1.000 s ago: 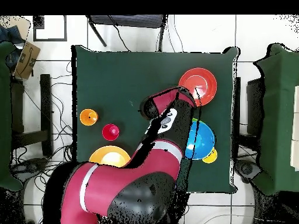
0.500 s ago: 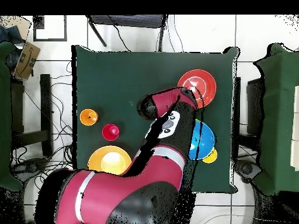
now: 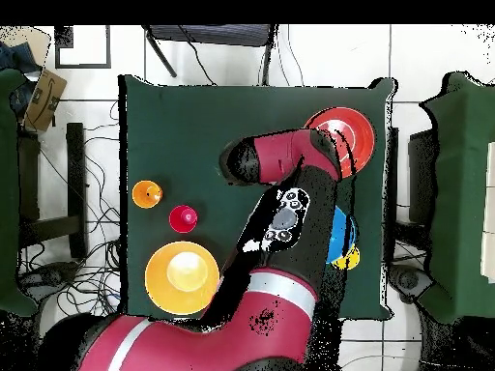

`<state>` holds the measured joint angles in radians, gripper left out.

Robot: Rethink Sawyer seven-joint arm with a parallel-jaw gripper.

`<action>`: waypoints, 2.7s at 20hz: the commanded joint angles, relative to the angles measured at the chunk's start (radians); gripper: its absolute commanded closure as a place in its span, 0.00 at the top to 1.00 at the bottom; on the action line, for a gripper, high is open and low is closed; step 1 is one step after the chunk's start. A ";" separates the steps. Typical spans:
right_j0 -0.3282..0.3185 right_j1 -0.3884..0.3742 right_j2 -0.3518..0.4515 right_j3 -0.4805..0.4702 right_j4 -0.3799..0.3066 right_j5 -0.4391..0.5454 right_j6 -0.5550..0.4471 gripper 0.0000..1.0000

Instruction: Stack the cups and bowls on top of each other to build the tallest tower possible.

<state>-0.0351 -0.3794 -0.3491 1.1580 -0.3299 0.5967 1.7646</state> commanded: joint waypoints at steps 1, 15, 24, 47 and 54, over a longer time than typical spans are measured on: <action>0.011 -0.098 0.149 -0.014 0.040 0.177 -0.093 0.00; -0.060 -0.291 0.220 0.033 0.164 0.531 -0.163 0.00; -0.059 -0.294 0.200 0.109 0.135 0.532 -0.097 0.00; -0.079 -0.245 0.220 0.239 0.136 0.559 -0.039 0.00; -0.068 -0.249 0.209 0.217 0.123 0.583 -0.028 0.00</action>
<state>-0.1129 -0.6569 -0.2333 1.3216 -0.1850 1.0866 1.7646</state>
